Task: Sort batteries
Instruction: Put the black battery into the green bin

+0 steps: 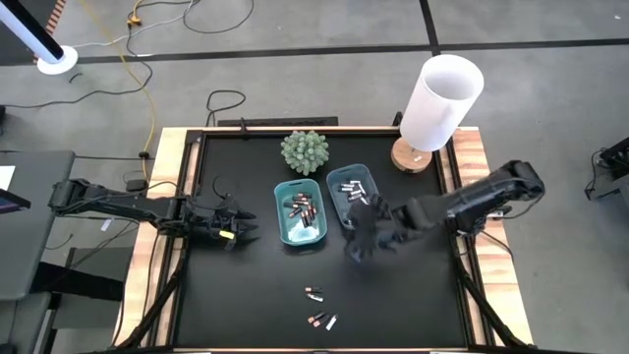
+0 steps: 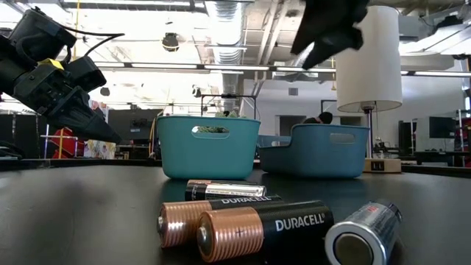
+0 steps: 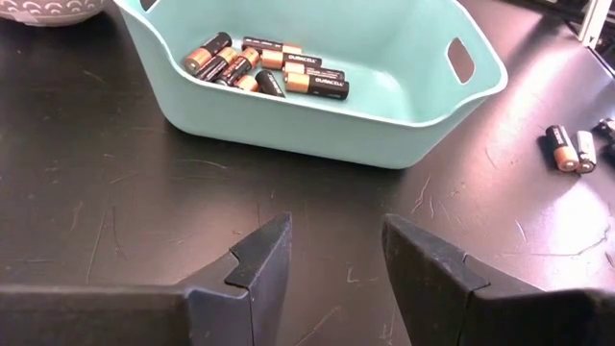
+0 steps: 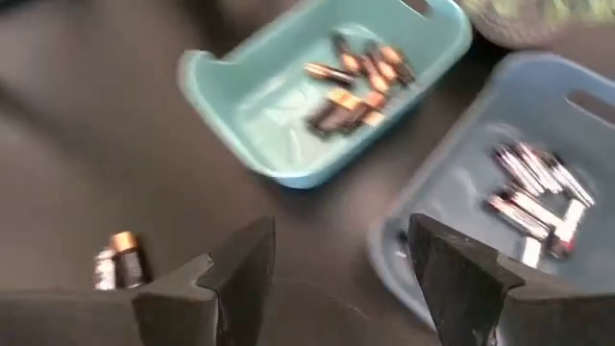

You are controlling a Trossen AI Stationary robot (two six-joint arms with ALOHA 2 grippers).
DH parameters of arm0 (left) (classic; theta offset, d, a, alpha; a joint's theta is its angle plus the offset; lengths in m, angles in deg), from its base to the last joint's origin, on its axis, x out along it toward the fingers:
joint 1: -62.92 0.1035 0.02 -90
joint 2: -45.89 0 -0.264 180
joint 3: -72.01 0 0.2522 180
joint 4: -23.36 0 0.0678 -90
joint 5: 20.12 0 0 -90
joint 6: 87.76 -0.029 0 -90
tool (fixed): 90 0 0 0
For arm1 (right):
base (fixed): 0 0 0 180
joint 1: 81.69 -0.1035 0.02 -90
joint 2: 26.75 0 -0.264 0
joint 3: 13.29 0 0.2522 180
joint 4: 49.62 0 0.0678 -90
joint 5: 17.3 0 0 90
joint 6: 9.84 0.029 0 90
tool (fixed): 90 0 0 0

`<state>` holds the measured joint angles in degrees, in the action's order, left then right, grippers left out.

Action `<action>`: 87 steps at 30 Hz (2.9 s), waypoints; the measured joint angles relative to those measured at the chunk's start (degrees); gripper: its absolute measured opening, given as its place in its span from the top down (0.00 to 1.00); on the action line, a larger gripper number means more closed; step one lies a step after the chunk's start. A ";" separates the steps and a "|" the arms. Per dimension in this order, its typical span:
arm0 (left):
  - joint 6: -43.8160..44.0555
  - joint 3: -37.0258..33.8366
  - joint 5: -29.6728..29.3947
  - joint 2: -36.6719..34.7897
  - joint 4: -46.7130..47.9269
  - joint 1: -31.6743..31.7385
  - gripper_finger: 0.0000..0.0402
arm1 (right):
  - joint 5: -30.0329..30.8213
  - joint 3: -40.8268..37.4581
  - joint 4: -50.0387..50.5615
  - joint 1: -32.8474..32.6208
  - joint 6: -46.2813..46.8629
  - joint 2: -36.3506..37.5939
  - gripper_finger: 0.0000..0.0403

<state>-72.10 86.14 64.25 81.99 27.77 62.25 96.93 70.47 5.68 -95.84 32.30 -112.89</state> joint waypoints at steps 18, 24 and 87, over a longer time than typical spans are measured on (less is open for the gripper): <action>0.00 -0.01 0.01 0.00 -0.02 0.00 0.60 | 2.65 0.00 -20.88 -12.95 1.33 -20.19 0.37; 0.00 0.00 0.02 0.01 -0.02 0.00 0.60 | -2.09 0.00 -26.10 -12.38 0.82 -25.11 0.38; 0.00 -0.01 0.00 0.26 4.50 0.02 0.60 | -10.40 4.72 -29.33 -8.63 2.18 -28.71 0.69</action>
<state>-72.10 86.13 64.25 82.25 32.28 62.27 86.53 75.18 -23.65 -104.47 34.48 -141.60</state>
